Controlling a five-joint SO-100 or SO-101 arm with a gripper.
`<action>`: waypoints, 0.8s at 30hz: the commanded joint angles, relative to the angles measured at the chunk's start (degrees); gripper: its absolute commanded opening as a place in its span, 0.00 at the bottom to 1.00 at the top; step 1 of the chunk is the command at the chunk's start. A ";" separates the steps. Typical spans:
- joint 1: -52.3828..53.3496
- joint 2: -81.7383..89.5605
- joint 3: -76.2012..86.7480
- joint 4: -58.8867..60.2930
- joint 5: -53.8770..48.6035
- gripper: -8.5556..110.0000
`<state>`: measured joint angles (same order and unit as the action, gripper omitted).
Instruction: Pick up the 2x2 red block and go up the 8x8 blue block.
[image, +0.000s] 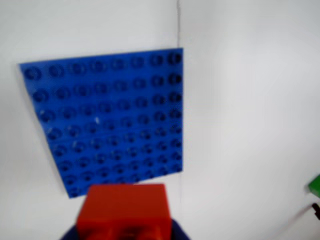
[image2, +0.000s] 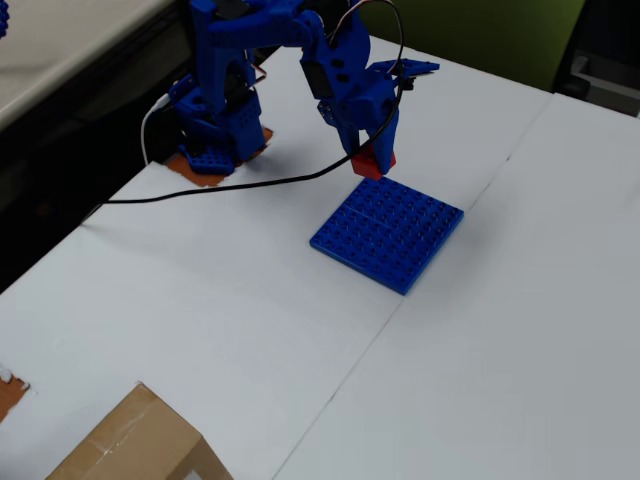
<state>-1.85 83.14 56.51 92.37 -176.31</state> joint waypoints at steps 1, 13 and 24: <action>-1.05 -0.70 -4.04 -1.05 -1.58 0.09; -0.62 -4.83 -10.11 1.76 -7.29 0.10; 0.53 -4.48 -10.37 2.46 -12.57 0.11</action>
<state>-1.85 77.78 49.13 94.39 -176.31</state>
